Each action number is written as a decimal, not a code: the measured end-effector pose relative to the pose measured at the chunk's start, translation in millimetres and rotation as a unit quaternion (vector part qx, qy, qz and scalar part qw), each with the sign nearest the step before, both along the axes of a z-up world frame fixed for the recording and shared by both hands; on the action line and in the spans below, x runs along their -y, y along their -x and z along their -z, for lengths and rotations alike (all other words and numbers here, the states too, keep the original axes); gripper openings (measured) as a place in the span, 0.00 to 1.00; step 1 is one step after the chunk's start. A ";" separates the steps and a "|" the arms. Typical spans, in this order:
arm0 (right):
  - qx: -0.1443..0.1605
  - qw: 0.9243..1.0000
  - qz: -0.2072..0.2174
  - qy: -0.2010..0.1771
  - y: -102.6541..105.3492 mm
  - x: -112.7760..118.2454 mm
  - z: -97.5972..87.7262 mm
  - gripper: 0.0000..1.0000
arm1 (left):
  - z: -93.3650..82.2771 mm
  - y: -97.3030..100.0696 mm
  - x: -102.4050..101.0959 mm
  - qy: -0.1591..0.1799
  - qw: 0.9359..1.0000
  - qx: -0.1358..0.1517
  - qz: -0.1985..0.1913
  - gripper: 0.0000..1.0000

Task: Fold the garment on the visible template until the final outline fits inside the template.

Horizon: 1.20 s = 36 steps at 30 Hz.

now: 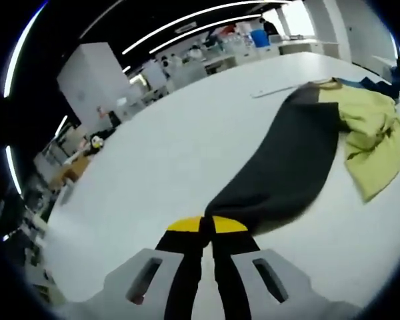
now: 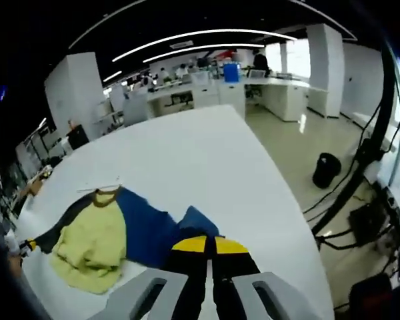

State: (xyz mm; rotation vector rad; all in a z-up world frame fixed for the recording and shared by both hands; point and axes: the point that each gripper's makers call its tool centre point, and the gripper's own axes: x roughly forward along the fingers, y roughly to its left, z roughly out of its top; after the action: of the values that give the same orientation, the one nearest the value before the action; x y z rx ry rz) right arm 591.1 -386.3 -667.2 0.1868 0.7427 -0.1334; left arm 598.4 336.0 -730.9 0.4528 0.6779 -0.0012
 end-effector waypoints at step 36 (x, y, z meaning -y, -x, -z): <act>-0.110 0.984 -0.020 0.141 47.6 60.6 70.6 0.15 | 0.4 -38.4 -43.0 -0.081 0.996 -0.031 0.000 0.10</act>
State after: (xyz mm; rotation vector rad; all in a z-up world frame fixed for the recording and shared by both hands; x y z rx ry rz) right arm 543.6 -446.9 -737.8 -0.1144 0.9373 -0.2215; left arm 636.8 378.9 -731.3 0.6113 0.7420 0.0410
